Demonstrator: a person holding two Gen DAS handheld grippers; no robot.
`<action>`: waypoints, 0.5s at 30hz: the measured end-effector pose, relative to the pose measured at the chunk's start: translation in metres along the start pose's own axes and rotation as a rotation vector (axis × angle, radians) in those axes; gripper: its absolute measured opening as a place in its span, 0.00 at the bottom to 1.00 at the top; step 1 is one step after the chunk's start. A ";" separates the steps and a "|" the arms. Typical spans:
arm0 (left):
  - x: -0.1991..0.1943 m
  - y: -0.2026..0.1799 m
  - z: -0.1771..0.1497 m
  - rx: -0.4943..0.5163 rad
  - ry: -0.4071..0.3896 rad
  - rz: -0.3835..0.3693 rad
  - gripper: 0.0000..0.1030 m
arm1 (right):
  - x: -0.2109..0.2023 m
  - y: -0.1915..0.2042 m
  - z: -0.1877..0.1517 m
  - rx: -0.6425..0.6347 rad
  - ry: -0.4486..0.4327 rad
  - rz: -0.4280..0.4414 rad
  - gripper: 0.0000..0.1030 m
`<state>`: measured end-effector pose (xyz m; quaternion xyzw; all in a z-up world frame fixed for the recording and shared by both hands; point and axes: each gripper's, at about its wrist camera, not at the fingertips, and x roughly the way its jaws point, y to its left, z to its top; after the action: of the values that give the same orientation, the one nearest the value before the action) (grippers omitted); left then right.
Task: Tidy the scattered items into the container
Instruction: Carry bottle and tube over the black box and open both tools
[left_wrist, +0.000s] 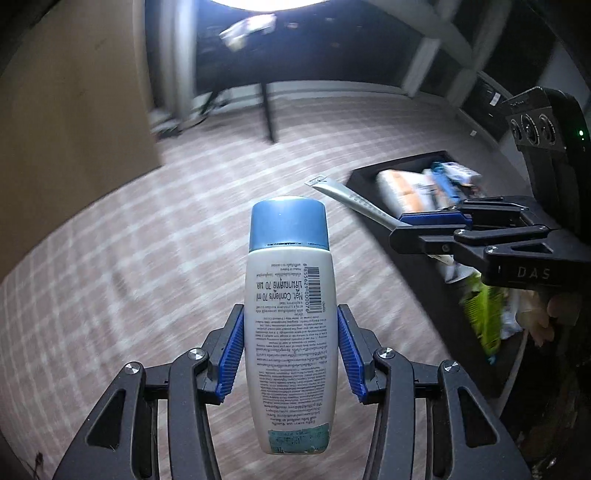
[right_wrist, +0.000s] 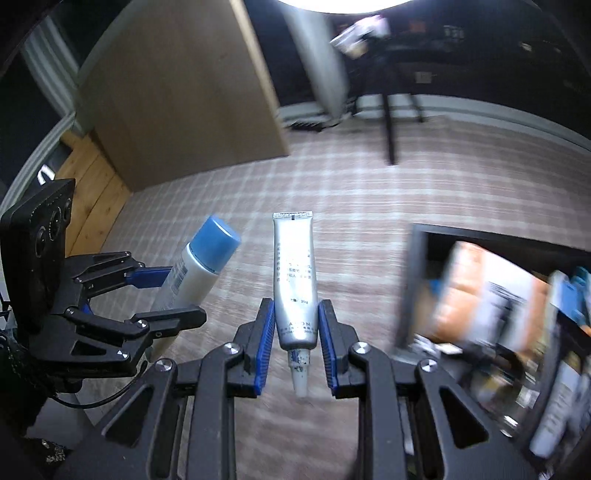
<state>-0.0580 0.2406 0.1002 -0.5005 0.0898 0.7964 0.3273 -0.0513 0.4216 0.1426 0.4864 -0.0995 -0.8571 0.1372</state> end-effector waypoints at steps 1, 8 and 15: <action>0.001 -0.010 0.005 0.015 -0.005 -0.012 0.44 | -0.012 -0.010 -0.004 0.019 -0.014 -0.014 0.23; 0.019 -0.081 0.037 0.115 -0.014 -0.095 0.44 | -0.086 -0.077 -0.047 0.159 -0.096 -0.122 0.23; 0.039 -0.135 0.059 0.182 -0.010 -0.135 0.44 | -0.146 -0.134 -0.100 0.286 -0.135 -0.221 0.23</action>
<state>-0.0300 0.3894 0.1200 -0.4695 0.1262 0.7637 0.4247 0.0877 0.5923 0.1691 0.4502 -0.1753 -0.8749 -0.0352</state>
